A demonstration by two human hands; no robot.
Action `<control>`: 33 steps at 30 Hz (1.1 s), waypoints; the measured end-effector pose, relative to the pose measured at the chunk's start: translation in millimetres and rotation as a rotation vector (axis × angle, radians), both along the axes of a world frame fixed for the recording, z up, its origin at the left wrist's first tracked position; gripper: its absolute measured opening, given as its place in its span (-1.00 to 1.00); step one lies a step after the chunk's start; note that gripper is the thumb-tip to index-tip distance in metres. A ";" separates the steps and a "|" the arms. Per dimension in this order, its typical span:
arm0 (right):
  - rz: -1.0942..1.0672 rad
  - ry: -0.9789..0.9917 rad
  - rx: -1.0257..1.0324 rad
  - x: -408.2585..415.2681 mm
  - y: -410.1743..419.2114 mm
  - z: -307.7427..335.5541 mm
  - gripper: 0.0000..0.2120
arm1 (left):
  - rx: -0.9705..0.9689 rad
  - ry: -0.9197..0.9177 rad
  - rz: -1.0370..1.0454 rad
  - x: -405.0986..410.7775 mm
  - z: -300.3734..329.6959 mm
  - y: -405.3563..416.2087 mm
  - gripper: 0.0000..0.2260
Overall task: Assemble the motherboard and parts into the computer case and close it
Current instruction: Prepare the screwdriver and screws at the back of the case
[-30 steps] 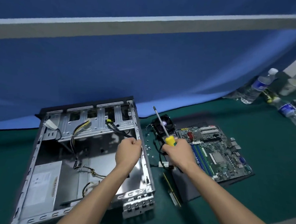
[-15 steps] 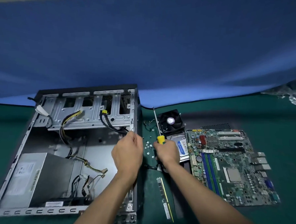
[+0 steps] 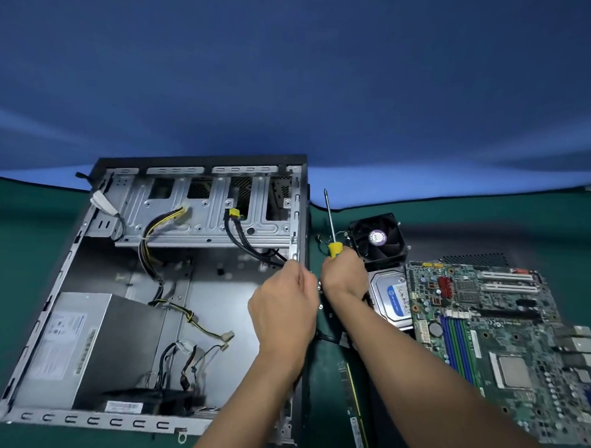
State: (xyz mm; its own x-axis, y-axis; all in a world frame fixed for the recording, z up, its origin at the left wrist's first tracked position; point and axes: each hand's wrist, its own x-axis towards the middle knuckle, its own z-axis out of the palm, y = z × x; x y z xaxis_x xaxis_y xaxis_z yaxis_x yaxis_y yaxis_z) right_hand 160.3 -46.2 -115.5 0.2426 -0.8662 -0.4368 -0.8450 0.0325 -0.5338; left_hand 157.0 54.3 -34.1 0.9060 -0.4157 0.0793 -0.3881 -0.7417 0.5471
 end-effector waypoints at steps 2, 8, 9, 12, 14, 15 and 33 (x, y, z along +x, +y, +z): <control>-0.013 0.038 -0.016 2.3 -0.4 -3.9 -0.83 | -0.001 0.039 -0.002 0.9 -2.6 0.9 -0.69; 0.001 0.070 -0.044 5.4 -0.8 -10.8 -0.85 | -0.013 0.078 -0.007 3.8 -4.1 0.6 -0.67; -0.001 0.072 -0.047 5.8 -0.8 -10.7 -0.85 | -0.011 0.084 -0.009 3.9 -4.3 0.7 -0.67; -0.002 0.075 -0.058 7.5 -1.2 -11.5 -0.84 | -0.010 0.087 -0.010 3.6 -3.4 1.0 -0.62; 0.005 0.090 -0.063 8.4 -1.4 -11.2 -0.86 | -0.011 0.084 -0.013 3.5 -3.0 1.0 -0.60; 0.009 0.099 -0.065 8.4 -1.5 -10.9 -0.86 | -0.008 0.085 -0.015 3.8 -3.1 0.9 -0.60; -0.069 -0.534 0.274 -65.3 18.8 85.8 -0.78 | -0.001 0.014 -0.058 -0.6 8.7 7.1 -0.70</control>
State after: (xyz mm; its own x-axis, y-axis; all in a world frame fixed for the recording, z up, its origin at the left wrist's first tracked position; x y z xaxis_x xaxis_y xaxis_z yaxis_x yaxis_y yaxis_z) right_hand 95.0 -27.4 -29.7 0.4374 -0.7609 -0.4793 -0.4533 0.2737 -0.8483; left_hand 156.4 61.5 -25.4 0.8813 -0.4676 0.0677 -0.4232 -0.7174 0.5535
